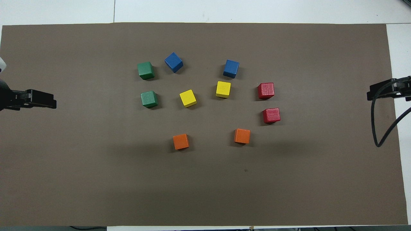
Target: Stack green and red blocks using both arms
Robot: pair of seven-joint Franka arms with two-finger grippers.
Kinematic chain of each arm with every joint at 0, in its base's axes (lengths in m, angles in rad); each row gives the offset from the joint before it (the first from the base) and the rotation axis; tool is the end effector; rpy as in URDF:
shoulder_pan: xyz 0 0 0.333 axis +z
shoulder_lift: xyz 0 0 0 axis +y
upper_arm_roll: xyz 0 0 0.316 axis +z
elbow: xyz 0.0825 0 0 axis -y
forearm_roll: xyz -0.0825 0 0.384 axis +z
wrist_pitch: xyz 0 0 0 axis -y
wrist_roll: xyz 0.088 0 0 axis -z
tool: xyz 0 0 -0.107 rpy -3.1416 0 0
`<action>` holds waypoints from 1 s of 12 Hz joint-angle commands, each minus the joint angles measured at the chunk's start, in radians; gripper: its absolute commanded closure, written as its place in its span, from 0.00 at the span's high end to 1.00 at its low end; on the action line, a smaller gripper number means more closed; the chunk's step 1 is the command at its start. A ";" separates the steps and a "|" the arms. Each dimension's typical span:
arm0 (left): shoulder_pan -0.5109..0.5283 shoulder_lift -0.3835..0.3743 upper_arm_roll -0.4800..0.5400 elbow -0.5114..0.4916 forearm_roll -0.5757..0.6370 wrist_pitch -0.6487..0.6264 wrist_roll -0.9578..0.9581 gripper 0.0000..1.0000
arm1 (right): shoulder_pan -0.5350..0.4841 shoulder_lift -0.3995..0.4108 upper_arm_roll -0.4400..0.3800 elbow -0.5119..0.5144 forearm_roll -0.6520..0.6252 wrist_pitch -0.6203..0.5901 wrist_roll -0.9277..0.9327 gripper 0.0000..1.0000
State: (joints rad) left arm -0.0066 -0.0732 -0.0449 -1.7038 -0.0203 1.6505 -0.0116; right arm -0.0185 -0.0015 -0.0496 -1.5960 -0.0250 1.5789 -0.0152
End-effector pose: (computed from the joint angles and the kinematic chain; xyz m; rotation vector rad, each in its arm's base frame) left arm 0.5367 -0.0305 0.6083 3.1233 -0.0600 0.0301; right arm 0.5527 -0.0404 0.6142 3.1162 -0.0818 -0.0259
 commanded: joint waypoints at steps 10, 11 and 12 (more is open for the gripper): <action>-0.003 -0.019 -0.004 -0.017 -0.006 0.011 -0.058 1.00 | 0.066 -0.021 0.002 -0.077 0.005 0.082 0.138 1.00; -0.010 -0.019 -0.009 -0.039 -0.006 0.049 -0.114 1.00 | 0.104 -0.021 0.002 -0.111 0.008 0.117 0.180 1.00; -0.038 -0.013 -0.012 -0.059 -0.006 0.078 -0.125 1.00 | 0.120 -0.021 0.005 -0.152 0.038 0.142 0.217 1.00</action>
State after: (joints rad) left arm -0.0110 -0.0731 -0.0536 -1.7126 -0.0203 1.6715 -0.0843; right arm 0.0694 -0.0010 -0.0472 -1.6586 -0.0153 1.6599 0.1386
